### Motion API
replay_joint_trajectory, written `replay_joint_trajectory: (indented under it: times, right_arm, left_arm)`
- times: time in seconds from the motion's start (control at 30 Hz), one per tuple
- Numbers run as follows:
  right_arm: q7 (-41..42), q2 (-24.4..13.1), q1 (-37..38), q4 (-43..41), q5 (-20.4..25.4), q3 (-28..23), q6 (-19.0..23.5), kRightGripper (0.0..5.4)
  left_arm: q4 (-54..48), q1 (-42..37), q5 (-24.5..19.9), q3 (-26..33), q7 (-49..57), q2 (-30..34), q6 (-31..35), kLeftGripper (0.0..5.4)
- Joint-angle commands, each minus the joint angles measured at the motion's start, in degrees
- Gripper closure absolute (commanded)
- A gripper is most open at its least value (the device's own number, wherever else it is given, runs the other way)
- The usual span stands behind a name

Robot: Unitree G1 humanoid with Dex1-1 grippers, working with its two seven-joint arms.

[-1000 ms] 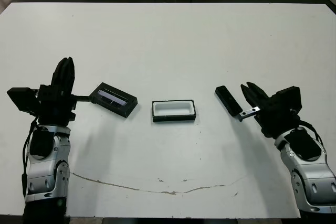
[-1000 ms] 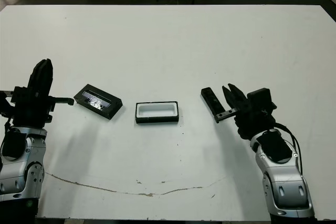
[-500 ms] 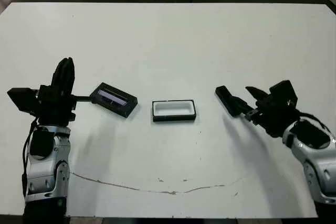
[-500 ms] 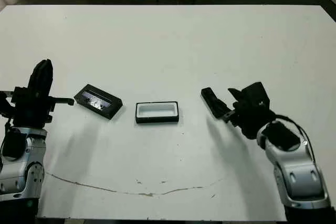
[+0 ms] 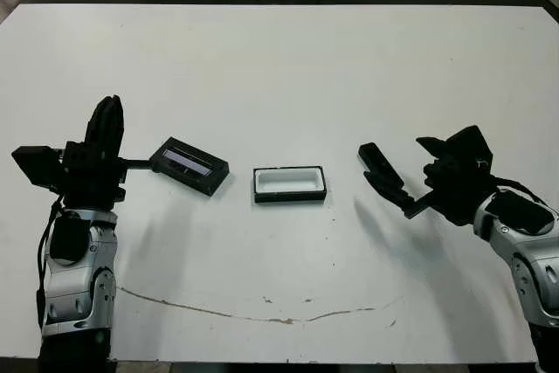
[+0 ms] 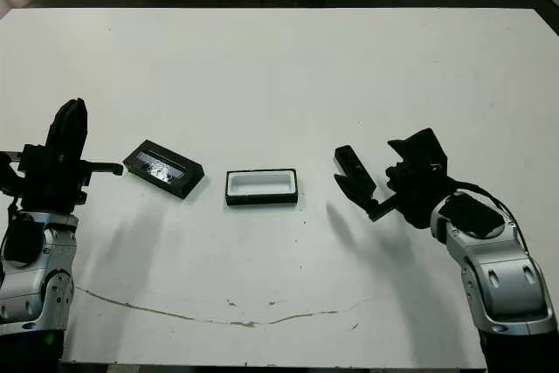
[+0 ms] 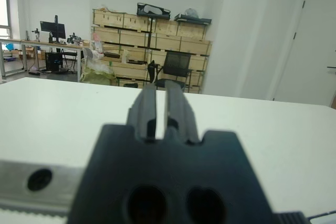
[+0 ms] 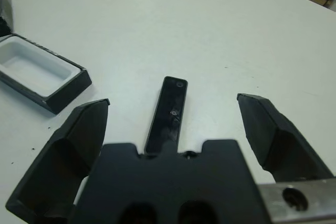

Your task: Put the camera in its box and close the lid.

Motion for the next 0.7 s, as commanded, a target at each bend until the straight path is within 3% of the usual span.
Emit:
replay_joint_trajectory:
  times: [0.03,0.33,0.7]
  right_arm:
    - [-2.5,1.2,2.1,-0.8,-0.6,0.6,1.9,0.02]
    - [-4.3,2.9,4.1,-0.5,-0.3,0.6,-0.3,0.02]
    - [-5.7,2.3,4.4,-2.1,-1.5,1.9,2.6,0.02]
  left_arm:
    - [0.4,1.2,-0.3,0.0,0.0,0.2,1.5,5.40]
    - [0.9,1.1,0.2,0.0,-0.1,0.3,0.8,5.40]
    - [1.2,1.0,0.4,0.0,-0.1,0.3,0.3,5.40]
